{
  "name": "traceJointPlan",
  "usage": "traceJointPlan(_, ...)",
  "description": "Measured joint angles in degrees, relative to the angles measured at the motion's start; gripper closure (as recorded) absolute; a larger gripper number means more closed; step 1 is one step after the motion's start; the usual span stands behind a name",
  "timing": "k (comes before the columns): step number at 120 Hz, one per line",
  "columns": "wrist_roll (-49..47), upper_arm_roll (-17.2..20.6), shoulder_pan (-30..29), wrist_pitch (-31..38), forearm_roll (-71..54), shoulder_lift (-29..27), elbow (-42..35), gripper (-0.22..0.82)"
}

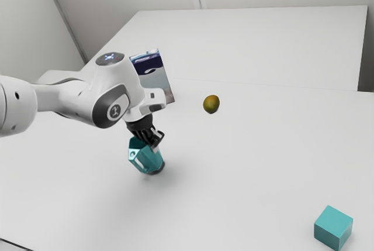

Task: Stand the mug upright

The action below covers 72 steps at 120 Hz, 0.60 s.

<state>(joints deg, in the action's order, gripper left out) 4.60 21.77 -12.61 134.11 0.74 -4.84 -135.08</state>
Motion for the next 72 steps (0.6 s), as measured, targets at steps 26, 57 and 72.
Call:
traceJointPlan(26,-1.8,0.0,-0.2,0.4,0.0,1.3,0.0,0.77)
traceJointPlan(57,-2.1,0.1,-0.2,0.5,0.9,0.8,-0.2,0.45)
traceJointPlan(72,-2.2,0.8,-0.3,-0.4,1.0,-1.7,-0.1,0.35)
